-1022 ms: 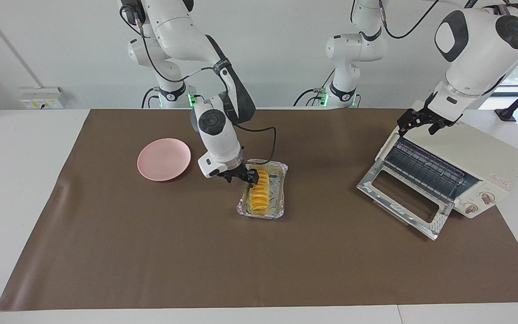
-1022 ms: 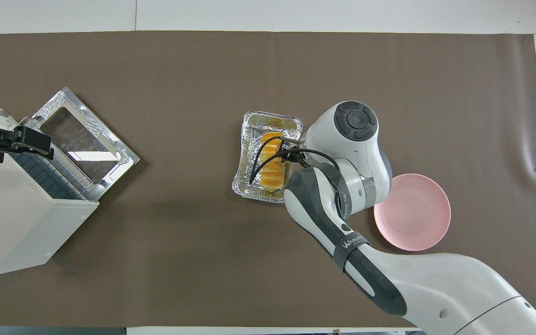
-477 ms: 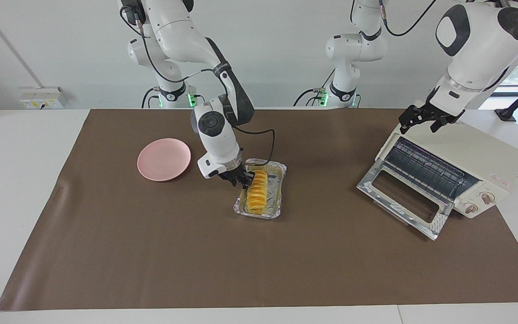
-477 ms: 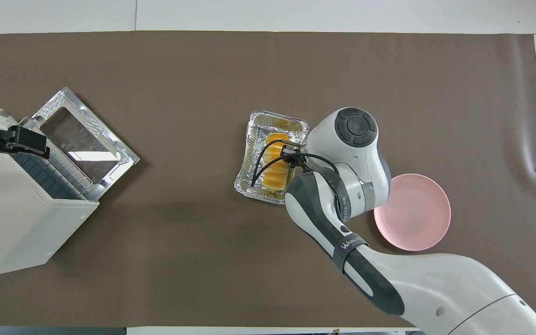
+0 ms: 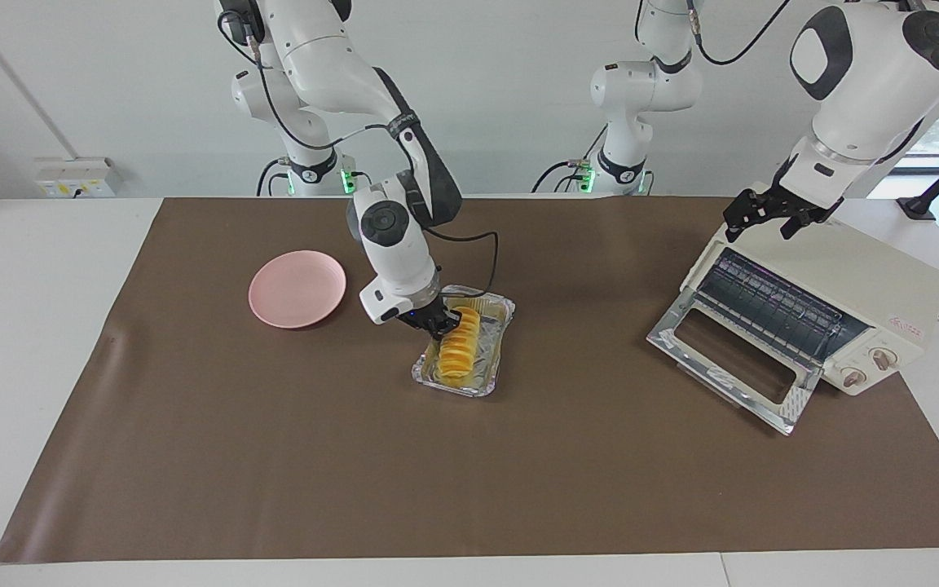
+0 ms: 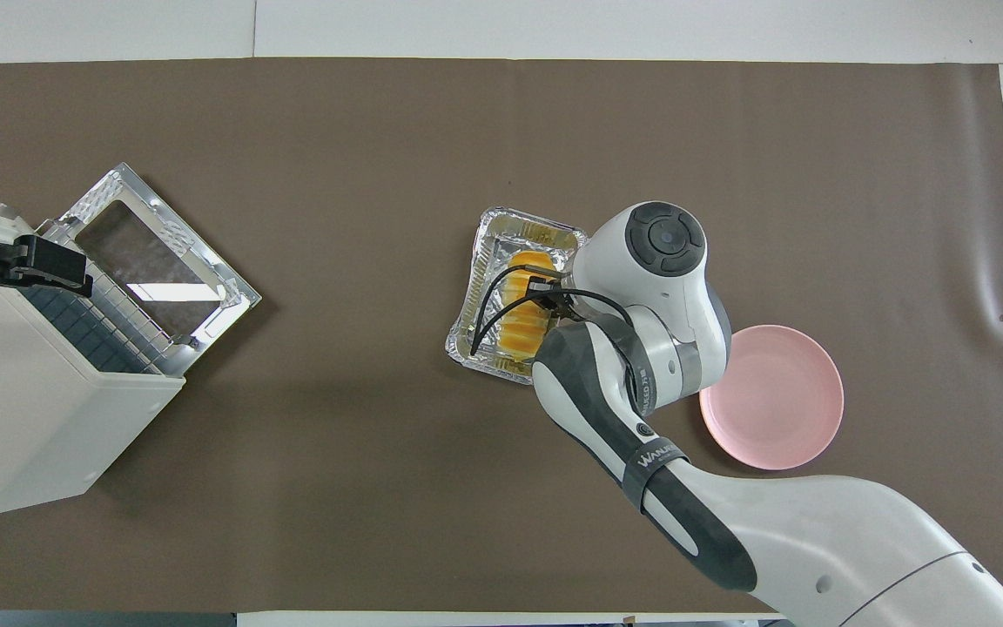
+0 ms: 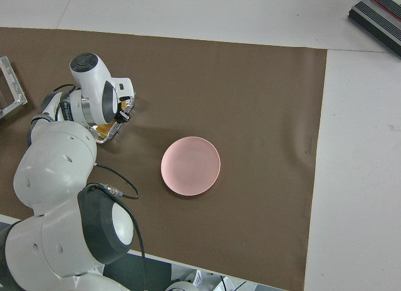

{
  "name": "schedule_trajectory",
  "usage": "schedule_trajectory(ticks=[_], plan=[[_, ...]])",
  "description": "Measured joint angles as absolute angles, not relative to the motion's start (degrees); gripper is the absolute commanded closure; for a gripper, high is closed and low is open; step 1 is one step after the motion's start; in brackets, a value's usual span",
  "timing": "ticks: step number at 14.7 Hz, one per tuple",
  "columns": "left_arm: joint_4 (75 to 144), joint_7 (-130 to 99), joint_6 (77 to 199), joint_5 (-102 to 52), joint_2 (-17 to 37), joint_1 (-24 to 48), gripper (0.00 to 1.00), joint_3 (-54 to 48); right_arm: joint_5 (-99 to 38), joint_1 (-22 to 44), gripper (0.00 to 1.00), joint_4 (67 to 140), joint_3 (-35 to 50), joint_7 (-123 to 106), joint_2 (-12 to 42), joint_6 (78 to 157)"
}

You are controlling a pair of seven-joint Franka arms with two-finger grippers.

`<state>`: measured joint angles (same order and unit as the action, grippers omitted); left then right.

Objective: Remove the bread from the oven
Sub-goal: 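Drag the foil tray with the right gripper beside the pink plate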

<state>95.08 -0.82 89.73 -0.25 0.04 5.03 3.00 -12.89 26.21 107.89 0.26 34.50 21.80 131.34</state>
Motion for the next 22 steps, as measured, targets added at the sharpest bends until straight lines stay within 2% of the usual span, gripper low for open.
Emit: schedule_trajectory(ticks=[3, 9, 16, 22], plan=[[95.08, -0.82, 89.75, -0.25, 0.04, 5.03, 0.00, 3.00, -12.89, 23.25, 1.00, 106.23, 0.15, 31.26, 21.54, 129.74], [95.08, -0.82, 89.77, -0.25, 0.04, 5.03, 0.00, 3.00, -12.88, 10.83, 1.00, 97.73, -0.01, 14.83, 21.46, 118.95], [95.08, -0.82, 89.78, -0.25, 0.04, 5.03, 0.00, 3.00, -12.43, 1.07, 1.00, 97.83, -0.48, -5.21, 23.53, 118.68], [95.08, -0.82, 89.79, -0.25, 0.04, 5.03, 0.00, 3.00, -12.02, -0.42, 1.00, 100.25, -0.59, -10.09, 23.90, 121.26]])
